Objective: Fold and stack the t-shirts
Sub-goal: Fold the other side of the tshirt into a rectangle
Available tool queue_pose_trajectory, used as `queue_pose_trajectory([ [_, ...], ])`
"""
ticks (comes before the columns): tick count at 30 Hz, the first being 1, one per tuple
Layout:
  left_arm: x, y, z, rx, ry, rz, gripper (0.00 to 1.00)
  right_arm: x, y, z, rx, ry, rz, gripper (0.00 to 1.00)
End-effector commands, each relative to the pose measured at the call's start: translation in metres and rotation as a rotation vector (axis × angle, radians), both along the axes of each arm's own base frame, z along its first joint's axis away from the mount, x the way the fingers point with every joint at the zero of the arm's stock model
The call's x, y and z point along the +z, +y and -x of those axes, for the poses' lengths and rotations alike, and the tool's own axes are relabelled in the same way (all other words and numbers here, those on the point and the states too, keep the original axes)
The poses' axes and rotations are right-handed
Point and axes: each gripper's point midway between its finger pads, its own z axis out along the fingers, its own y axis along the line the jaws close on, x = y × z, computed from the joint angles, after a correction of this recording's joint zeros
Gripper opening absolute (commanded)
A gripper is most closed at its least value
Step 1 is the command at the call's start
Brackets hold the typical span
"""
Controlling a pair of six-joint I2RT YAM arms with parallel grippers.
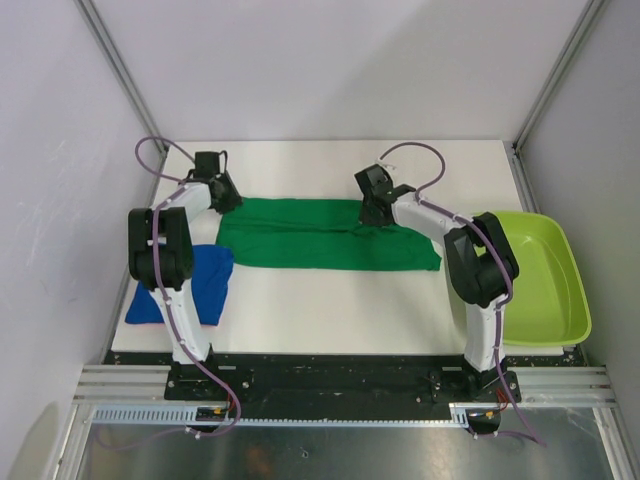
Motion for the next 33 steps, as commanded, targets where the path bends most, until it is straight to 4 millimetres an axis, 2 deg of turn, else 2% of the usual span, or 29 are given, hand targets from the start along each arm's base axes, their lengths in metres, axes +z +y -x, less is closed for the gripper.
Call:
queue_pose_trajectory([
  [1,0.008,0.000,0.003,0.008,-0.017,-0.008,0.35,0.023,0.012,0.008,-0.017,-0.047,-0.050,0.00],
  [10,0.012,-0.001,0.014,0.009,-0.014,-0.003,0.35,0.011,0.020,0.020,-0.010,-0.019,-0.060,0.00],
  [13,0.022,-0.007,0.014,-0.014,-0.035,0.020,0.35,0.013,0.023,0.020,0.005,-0.024,-0.072,0.00],
  [16,0.033,-0.018,0.014,-0.058,-0.059,0.061,0.37,0.021,0.027,0.019,0.037,-0.048,-0.085,0.06],
  [22,0.049,-0.067,0.025,-0.188,-0.077,0.144,0.40,0.038,0.033,0.020,0.101,-0.082,-0.115,0.24],
  [24,0.055,-0.084,0.030,-0.241,-0.084,0.174,0.41,0.047,0.028,0.020,0.105,-0.103,-0.109,0.32],
  [27,0.060,-0.119,0.041,-0.332,-0.081,0.223,0.42,0.061,0.008,0.014,0.081,-0.127,-0.111,0.38],
  [33,0.063,-0.198,0.069,-0.509,-0.076,0.261,0.43,0.072,-0.055,-0.015,-0.021,-0.157,-0.096,0.38],
])
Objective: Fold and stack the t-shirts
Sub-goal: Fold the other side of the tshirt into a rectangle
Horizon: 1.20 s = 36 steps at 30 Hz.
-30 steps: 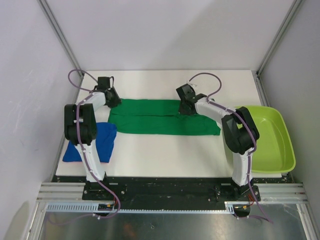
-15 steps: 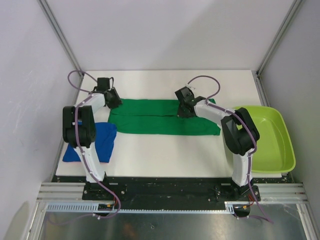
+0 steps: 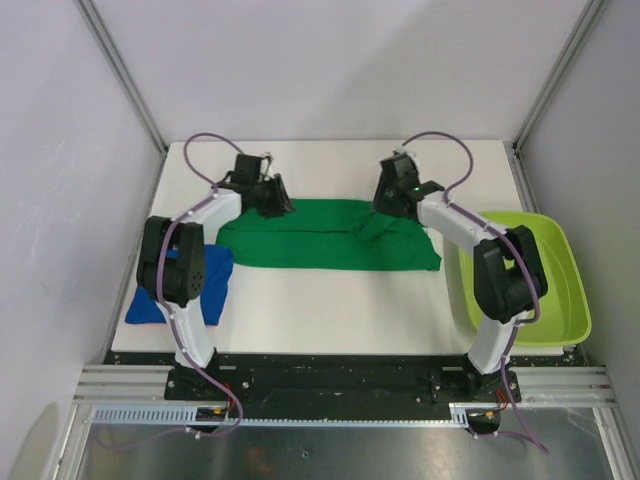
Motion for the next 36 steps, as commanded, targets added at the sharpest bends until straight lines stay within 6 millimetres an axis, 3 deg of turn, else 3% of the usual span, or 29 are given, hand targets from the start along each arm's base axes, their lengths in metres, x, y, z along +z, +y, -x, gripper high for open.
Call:
queue_pose_trajectory([
  [1,0.028,-0.069,0.023,-0.156,-0.055,0.087,0.43,0.020,-0.052,-0.026,-0.079,-0.063,0.006,0.38],
  [8,0.026,-0.149,0.045,-0.293,-0.052,0.127,0.44,0.007,-0.089,-0.056,-0.123,-0.078,-0.025,0.38],
  [15,0.015,-0.195,0.053,-0.358,-0.031,0.144,0.46,-0.001,-0.099,-0.072,-0.107,-0.082,-0.024,0.39],
  [22,-0.001,-0.217,0.054,-0.381,-0.011,0.141,0.47,-0.002,-0.098,-0.081,-0.089,-0.083,-0.016,0.39],
  [29,-0.008,-0.224,0.054,-0.376,0.003,0.138,0.45,-0.014,-0.097,-0.087,-0.078,-0.056,0.004,0.39],
  [36,-0.010,-0.226,0.054,-0.365,0.010,0.137,0.34,-0.025,-0.091,-0.093,-0.050,-0.037,0.026,0.39],
])
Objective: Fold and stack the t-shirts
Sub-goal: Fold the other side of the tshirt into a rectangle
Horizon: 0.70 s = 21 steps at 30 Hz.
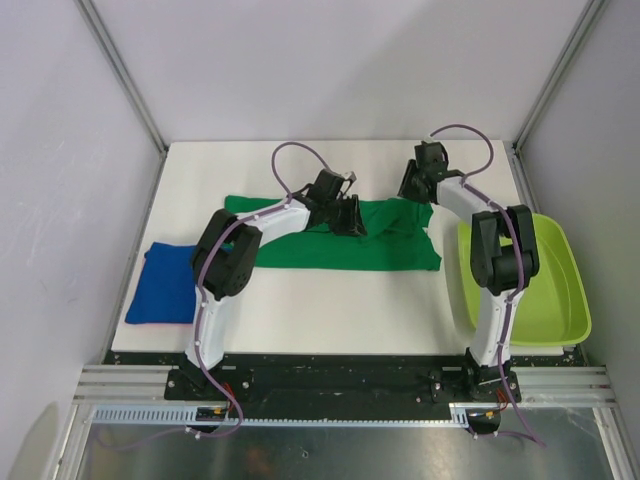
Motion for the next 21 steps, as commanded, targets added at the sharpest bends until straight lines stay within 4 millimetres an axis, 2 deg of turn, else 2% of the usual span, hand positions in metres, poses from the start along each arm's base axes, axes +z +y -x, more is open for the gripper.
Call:
queue_pose_trajectory([
  [1,0.016,-0.011,-0.010,0.010,-0.037,0.032,0.31,0.006,0.007,-0.012,0.035,-0.024,0.016,0.39],
  [4,0.017,-0.012,-0.010,0.007,-0.037,0.036,0.24,0.002,0.010,-0.014,0.046,-0.013,0.018,0.39],
  [10,0.018,-0.011,-0.009,0.009,-0.041,0.032,0.15,0.000,0.017,-0.010,0.061,-0.002,0.021,0.39],
  [21,0.023,-0.009,-0.010,0.013,-0.054,0.031,0.03,0.019,0.017,-0.001,0.046,-0.033,-0.010,0.41],
])
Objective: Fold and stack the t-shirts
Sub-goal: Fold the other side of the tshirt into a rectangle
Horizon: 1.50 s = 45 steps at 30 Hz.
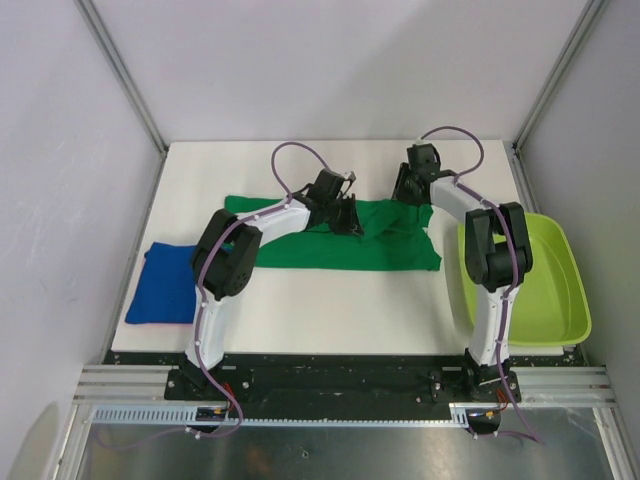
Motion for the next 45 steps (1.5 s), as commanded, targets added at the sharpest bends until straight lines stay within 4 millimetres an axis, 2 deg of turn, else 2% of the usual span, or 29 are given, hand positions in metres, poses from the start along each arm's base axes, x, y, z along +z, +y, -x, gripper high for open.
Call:
queue_pose_trajectory([
  [1,0.023,-0.008,-0.008,0.001,-0.055,0.031,0.03,0.037,0.002,-0.001,-0.004,-0.074,-0.037,0.42],
  [10,0.027,-0.007,-0.008,0.005,-0.066,0.029,0.00,0.037,0.009,0.001,0.015,-0.068,-0.107,0.45],
  [25,0.033,-0.002,-0.007,0.004,-0.080,0.028,0.00,0.055,0.003,-0.005,-0.007,-0.125,-0.204,0.48],
  [39,0.035,0.002,-0.009,0.011,-0.079,0.032,0.00,0.019,0.011,0.004,0.019,-0.039,-0.190,0.49],
  [45,0.035,0.004,-0.009,0.014,-0.077,0.032,0.00,0.007,0.005,0.006,0.004,-0.017,-0.151,0.47],
])
